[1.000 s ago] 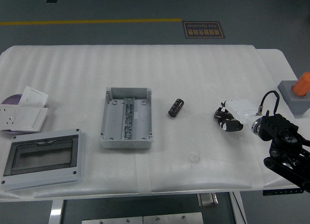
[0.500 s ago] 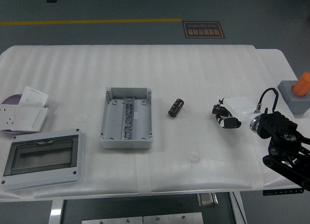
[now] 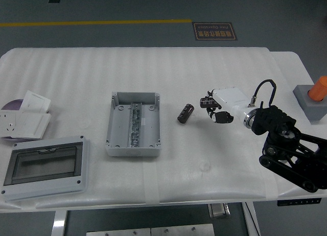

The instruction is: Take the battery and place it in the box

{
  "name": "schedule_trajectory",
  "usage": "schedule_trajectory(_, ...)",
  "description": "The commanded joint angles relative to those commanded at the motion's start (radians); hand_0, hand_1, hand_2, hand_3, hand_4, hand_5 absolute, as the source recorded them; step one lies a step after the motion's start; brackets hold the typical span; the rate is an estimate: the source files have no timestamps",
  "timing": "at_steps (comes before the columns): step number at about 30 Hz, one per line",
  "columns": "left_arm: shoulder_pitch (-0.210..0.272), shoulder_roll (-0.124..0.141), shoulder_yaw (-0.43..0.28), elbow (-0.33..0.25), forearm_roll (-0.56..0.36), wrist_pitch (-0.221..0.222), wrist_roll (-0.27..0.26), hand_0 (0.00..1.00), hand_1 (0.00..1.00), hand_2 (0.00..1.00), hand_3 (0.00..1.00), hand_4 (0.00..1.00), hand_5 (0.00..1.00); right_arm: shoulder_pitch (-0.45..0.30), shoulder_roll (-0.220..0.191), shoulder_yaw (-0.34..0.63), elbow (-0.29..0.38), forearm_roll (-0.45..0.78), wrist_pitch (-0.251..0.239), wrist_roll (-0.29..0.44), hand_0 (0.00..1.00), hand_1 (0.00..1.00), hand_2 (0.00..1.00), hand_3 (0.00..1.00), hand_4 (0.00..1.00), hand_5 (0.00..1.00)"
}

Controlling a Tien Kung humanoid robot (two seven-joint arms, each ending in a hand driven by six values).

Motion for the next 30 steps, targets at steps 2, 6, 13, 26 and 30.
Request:
schedule_trajectory(2,0.000,0.001,0.002,0.000,-0.002,0.000,0.000,0.624,0.646,0.538,0.574,0.657,0.435,0.024,0.029,-0.012,0.013,0.016,-0.001,-0.005,0.364,0.463,0.430,0.684,0.220,0.110)
schedule_trajectory(6,0.002,0.001,0.008,0.001,-0.005,0.000,0.000,0.624,0.646,0.539,0.575,0.662,0.443,0.062,0.096,-0.026,0.048,0.055,-0.015,-0.012,0.363,0.464,0.429,0.684,0.234,0.121)
schedule_trajectory(13,0.003,0.005,0.013,0.000,-0.006,0.001,0.000,0.624,0.647,0.539,0.575,0.664,0.447,0.110,0.190,-0.081,0.067,0.046,-0.043,-0.025,0.364,0.462,0.427,0.686,0.247,0.132)
schedule_trajectory(26,0.000,0.010,0.029,0.001,-0.014,0.004,-0.004,0.624,0.646,0.537,0.573,0.667,0.450,0.154,0.257,-0.252,0.004,0.157,-0.097,0.014,0.483,0.591,0.640,0.731,0.470,0.284)
schedule_trajectory(30,0.001,0.011,0.034,0.001,-0.017,0.005,-0.005,0.624,0.646,0.534,0.573,0.667,0.451,0.164,0.263,-0.266,-0.010,0.167,-0.100,0.026,0.547,0.658,0.691,0.790,0.501,0.298)
